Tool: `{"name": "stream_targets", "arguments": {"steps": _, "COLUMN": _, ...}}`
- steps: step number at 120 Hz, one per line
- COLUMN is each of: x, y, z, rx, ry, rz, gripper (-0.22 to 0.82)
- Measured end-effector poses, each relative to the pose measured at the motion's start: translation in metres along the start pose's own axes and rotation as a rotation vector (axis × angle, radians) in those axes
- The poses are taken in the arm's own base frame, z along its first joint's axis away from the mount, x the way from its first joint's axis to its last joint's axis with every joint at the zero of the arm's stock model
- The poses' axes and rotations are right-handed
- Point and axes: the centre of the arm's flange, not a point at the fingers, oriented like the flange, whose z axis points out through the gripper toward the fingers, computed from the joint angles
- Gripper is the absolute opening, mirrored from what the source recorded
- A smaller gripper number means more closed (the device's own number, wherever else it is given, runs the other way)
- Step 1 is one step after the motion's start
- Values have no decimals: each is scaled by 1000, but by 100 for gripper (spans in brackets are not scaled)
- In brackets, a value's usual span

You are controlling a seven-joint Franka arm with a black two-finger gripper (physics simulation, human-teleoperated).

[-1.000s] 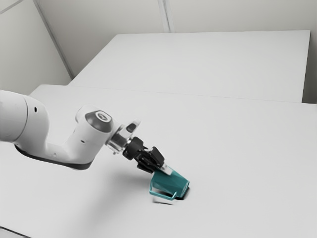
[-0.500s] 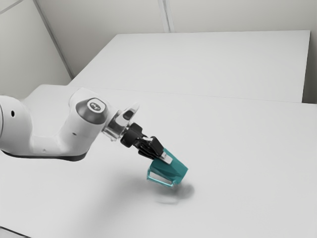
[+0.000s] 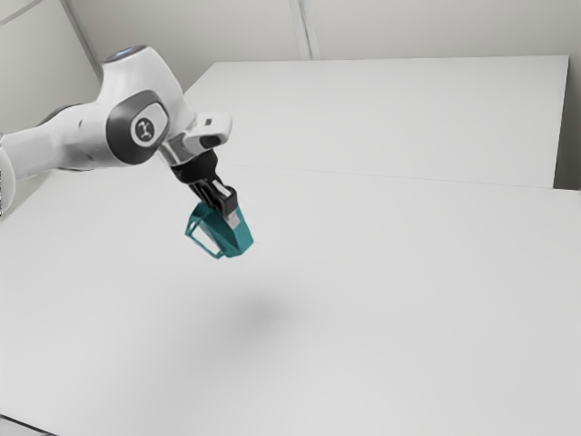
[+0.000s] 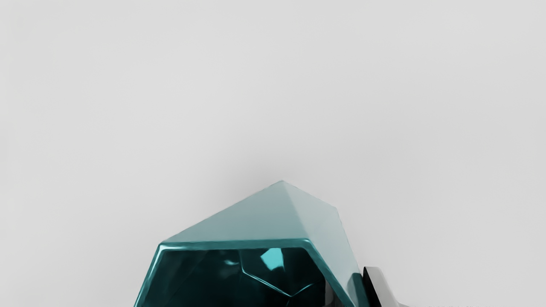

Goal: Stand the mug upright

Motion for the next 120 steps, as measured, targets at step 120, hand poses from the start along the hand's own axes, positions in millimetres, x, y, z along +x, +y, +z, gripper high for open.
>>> {"name": "stream_targets", "arguments": {"steps": 120, "x": -12, "y": -33, "z": 137, "rx": 139, "ry": -163, "rz": -305, "gripper": -10}}
